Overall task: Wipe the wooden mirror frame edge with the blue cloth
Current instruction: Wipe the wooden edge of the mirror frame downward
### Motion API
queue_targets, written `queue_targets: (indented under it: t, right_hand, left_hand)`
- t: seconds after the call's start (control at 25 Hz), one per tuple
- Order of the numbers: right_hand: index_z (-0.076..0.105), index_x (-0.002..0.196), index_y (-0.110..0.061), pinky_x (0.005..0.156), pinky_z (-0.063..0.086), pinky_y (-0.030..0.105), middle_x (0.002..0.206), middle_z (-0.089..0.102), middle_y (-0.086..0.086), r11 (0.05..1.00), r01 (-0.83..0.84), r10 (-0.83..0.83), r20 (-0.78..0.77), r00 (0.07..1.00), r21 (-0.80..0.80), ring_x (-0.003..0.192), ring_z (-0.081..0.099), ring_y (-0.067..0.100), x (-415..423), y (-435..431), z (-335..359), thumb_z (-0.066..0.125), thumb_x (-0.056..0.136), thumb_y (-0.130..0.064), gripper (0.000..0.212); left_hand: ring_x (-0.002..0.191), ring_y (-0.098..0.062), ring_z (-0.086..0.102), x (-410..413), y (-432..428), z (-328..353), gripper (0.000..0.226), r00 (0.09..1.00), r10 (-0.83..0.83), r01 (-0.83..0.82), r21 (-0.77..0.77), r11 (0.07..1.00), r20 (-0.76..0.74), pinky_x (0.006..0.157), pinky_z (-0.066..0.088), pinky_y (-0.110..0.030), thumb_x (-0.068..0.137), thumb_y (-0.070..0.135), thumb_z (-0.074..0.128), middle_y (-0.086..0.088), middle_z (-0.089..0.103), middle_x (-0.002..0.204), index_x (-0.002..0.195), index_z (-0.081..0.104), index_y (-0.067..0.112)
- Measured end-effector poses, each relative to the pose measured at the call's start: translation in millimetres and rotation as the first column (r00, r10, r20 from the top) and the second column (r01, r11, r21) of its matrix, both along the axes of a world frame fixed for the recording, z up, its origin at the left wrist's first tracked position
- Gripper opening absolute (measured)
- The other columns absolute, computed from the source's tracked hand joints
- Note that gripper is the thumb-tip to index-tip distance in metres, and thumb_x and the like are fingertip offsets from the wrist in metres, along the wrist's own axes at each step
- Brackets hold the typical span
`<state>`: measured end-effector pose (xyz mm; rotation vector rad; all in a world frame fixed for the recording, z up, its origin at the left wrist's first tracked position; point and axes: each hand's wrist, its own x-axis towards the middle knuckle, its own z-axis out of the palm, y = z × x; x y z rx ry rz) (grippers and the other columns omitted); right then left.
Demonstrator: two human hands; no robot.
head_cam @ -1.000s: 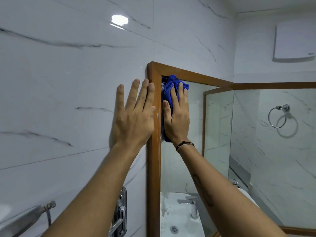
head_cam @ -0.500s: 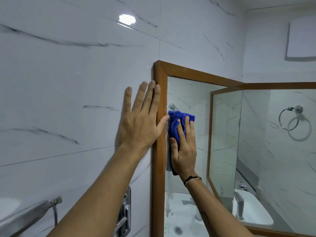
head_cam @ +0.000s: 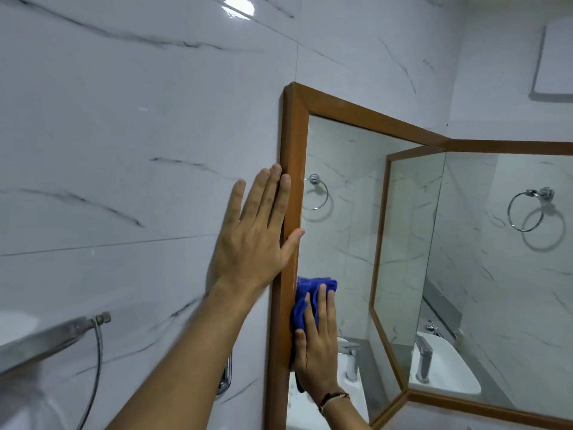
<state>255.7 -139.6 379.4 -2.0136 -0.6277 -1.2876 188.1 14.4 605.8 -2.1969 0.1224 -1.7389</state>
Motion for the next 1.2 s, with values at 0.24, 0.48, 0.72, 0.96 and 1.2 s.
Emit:
queue_targets:
  t: [0.24, 0.48, 0.72, 0.96, 1.2]
  right_hand:
    - [0.008, 0.176, -0.035, 0.141, 0.017, 0.053, 0.187, 0.008, 0.007, 0.999, 0.005, -0.013, 0.187, 0.982, 0.046, 0.174, 0.01, 0.037, 37.4, -17.5, 133.2, 0.024, 0.12, -0.044, 0.06]
    - [0.015, 0.177, -0.031, 0.137, 0.021, 0.063, 0.188, 0.009, 0.003, 0.998, -0.055, 0.057, 0.093, 0.994, -0.025, 0.174, 0.008, 0.038, 5.9, 3.3, -1.9, 0.026, 0.119, -0.041, 0.06]
    - [0.022, 0.175, -0.024, 0.134, 0.028, 0.065, 0.185, 0.019, 0.011, 0.996, -0.089, 0.081, 0.245, 0.966, 0.022, 0.173, 0.016, 0.041, 16.2, 5.6, 141.6, 0.027, 0.12, -0.039, 0.057]
    - [0.04, 0.169, -0.008, 0.134, 0.032, 0.06, 0.18, 0.033, 0.021, 0.993, -0.043, 0.006, 0.307, 0.952, 0.113, 0.17, 0.024, 0.043, 26.9, 11.1, 270.8, 0.026, 0.119, -0.044, 0.063]
    - [0.012, 0.177, -0.033, 0.135, 0.021, 0.065, 0.188, 0.009, 0.001, 0.994, -0.08, 0.077, 0.038, 0.996, 0.076, 0.175, 0.005, 0.03, -4.8, 11.9, 30.9, 0.024, 0.12, -0.043, 0.059]
  left_hand:
    - [0.175, -0.03, 0.0, -1.6, -3.4, -18.6, 0.086, 1.0, -0.006, 0.005, -0.024, 1.0, -0.007, 0.141, 0.001, -0.052, 0.118, 0.061, 0.018, -0.017, -0.004, 0.188, 0.179, -0.002, 0.003]
    - [0.175, -0.028, 0.002, 0.9, -7.8, -25.9, 0.078, 1.0, -0.025, 0.024, -0.043, 0.999, -0.002, 0.141, 0.003, -0.052, 0.122, 0.052, 0.017, -0.016, -0.001, 0.189, 0.18, 0.001, 0.003]
    - [0.175, -0.03, 0.004, -1.0, -9.2, -26.1, 0.071, 0.999, -0.047, 0.048, -0.057, 0.997, 0.024, 0.142, 0.01, -0.053, 0.123, 0.041, 0.023, -0.017, 0.002, 0.188, 0.179, 0.004, 0.002]
    - [0.175, -0.03, 0.005, -3.6, -9.8, -23.8, 0.07, 1.0, -0.027, 0.028, -0.066, 0.997, 0.008, 0.142, 0.01, -0.052, 0.123, 0.039, 0.022, -0.017, 0.004, 0.188, 0.179, 0.005, 0.002]
    - [0.175, -0.029, 0.009, 0.2, -11.4, -31.3, 0.069, 0.999, -0.031, 0.034, -0.092, 0.995, 0.034, 0.141, 0.005, -0.047, 0.123, 0.042, 0.022, -0.014, 0.008, 0.188, 0.18, 0.011, 0.004]
